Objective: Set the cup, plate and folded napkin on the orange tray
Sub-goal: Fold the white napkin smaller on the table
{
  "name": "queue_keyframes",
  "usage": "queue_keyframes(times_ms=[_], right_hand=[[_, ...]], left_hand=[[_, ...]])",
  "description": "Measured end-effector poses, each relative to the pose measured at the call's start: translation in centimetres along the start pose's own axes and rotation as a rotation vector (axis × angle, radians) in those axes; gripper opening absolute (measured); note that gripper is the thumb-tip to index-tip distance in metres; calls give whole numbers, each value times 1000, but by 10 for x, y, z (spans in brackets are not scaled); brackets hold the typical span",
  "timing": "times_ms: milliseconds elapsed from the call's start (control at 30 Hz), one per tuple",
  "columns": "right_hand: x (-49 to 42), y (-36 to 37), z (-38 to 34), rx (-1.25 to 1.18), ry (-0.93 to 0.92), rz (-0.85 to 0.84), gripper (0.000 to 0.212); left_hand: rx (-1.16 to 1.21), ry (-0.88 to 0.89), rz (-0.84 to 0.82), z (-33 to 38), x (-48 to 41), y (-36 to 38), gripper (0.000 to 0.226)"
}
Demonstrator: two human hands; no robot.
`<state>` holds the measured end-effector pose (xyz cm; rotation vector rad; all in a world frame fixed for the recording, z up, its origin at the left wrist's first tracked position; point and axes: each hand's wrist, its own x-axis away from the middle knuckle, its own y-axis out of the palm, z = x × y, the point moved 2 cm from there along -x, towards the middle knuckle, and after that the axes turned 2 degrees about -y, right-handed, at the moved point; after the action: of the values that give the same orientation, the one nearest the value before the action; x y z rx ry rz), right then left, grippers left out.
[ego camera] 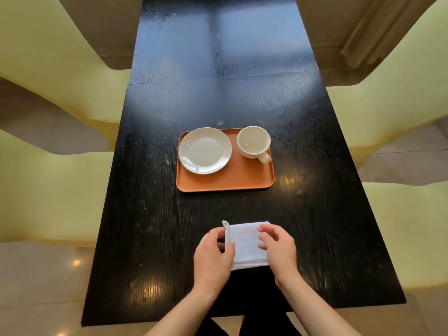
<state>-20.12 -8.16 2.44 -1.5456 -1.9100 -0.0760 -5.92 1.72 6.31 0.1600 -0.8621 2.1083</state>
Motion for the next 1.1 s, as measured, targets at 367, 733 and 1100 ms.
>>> queue_keyframes(times_ms=[367,733,1100], right_hand=[[-26,-23,10,209,26,-56,29],[-24,-30,12,148,49,-137,36],[-29,-34,12,193,-37,-163,26]], left_hand=[[-188,90,-65,22,4,58,41],[-302,164,-93,38,2,101,15],[-251,130,-139,38,10,111,23]])
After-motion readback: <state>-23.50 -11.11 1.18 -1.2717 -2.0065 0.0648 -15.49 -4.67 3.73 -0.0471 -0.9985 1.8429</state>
